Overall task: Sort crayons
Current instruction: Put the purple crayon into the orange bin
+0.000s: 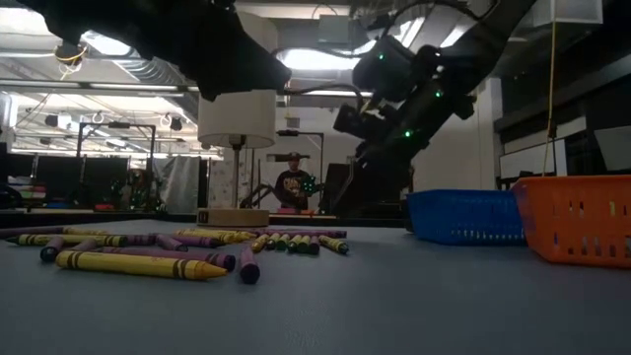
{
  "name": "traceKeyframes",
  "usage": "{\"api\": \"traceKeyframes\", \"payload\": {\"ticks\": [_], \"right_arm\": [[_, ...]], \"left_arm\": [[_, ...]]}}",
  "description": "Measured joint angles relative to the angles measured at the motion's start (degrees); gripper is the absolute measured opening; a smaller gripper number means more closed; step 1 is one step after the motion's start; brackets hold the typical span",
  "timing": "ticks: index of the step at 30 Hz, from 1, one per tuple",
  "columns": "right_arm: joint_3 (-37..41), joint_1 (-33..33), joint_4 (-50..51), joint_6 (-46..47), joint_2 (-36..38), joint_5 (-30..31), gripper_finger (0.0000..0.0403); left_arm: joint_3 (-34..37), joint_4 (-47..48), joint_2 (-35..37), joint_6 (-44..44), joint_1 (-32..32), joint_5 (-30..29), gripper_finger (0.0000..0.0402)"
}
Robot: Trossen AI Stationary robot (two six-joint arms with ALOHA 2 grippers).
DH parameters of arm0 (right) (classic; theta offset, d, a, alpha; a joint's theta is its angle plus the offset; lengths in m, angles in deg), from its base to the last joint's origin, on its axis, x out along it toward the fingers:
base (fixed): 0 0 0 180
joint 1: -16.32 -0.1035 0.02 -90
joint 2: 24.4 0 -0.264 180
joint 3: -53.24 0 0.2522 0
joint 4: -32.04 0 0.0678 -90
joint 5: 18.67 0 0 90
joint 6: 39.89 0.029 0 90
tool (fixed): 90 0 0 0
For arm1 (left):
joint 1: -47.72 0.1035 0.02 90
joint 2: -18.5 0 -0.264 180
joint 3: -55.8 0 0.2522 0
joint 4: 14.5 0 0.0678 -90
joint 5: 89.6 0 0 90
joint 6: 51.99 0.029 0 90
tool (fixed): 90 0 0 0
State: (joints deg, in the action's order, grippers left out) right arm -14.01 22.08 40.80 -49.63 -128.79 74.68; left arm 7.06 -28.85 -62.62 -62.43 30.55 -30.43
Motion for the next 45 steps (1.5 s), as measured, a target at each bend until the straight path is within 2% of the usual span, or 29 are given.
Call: {"api": "traceKeyframes", "payload": {"ticks": [22,45], "right_arm": [[-0.1,-0.1,-5.7,0.0,-4.8,-1.4,0.012],[-0.1,-0.1,-3.7,0.7,-5.2,0.1,0.012]], "left_arm": [[0.0,-0.8,0.0,0.1,0.0,0.0,0.0108],[0.0,-1.1,0.0,0.3,0.0,0.3,0.0108]]}}
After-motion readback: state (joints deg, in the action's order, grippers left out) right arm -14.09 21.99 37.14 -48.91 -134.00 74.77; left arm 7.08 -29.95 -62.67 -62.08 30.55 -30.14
